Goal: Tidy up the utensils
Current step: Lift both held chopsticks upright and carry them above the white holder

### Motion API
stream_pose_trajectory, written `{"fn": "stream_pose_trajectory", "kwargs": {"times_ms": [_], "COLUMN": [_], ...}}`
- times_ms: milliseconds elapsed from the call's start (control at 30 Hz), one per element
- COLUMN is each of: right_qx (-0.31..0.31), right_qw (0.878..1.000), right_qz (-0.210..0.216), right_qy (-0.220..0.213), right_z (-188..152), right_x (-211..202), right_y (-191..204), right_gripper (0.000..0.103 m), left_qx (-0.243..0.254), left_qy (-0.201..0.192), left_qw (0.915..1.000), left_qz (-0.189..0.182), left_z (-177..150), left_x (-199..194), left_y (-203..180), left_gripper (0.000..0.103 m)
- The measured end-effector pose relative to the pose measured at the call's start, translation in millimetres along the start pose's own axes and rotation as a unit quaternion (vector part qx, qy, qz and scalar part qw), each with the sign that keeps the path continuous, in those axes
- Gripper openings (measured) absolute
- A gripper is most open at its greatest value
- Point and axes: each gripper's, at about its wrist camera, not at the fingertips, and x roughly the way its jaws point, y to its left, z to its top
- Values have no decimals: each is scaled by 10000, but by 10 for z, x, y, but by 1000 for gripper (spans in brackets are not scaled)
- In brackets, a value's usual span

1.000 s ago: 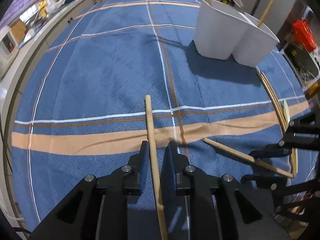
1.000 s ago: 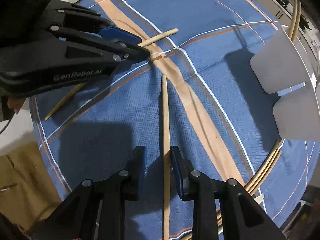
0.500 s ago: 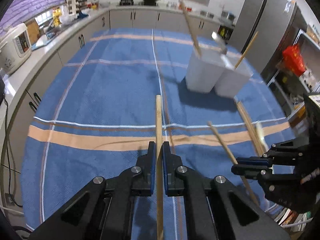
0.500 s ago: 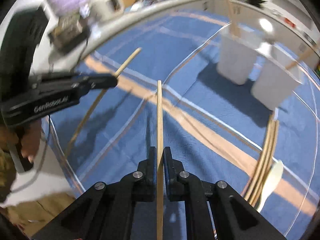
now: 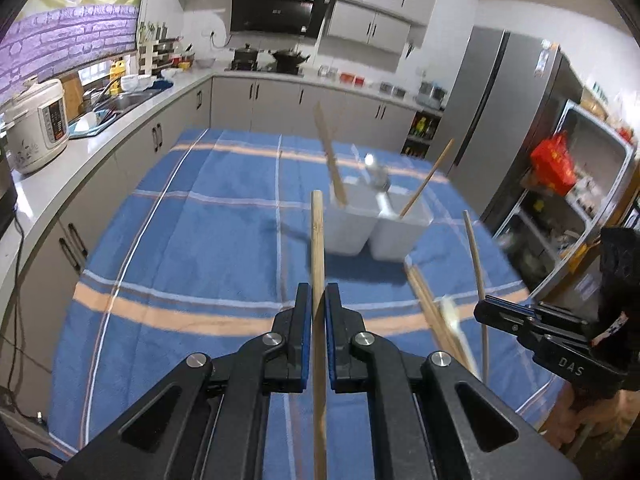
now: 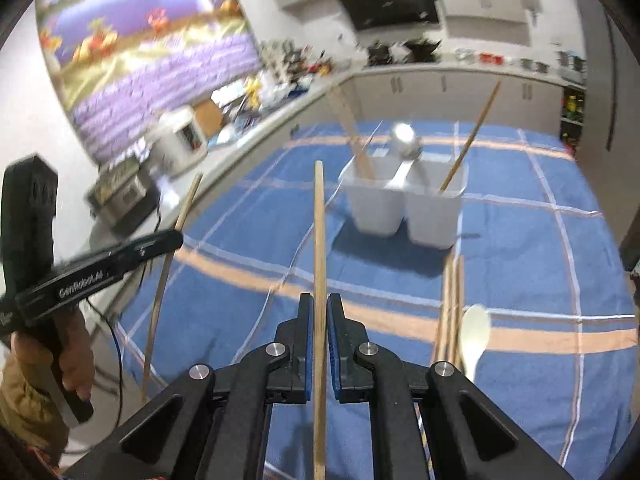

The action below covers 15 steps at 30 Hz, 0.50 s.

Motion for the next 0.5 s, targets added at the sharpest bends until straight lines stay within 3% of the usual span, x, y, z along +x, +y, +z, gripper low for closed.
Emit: {"fn": "stream_pose_trajectory", "kwargs": {"times_ms": [233, 500], "right_qx": [343, 625], "right_qw": [9961, 9819], "right_qz": [-274, -611], "right_qy": [-759, -1677], "right_z": [541, 1355], "right_x": [-184, -105], "right_y": [-86, -312], "right_gripper": [7, 7], "left_qx": [-256, 38], "left_qy": [-437, -1244], "left_qw": [9977, 9904], "left_qz": [-458, -597], "left_z": [595, 1434], "left_x": [46, 365], "left_y": [-114, -458], "left_gripper": [6, 6]}}
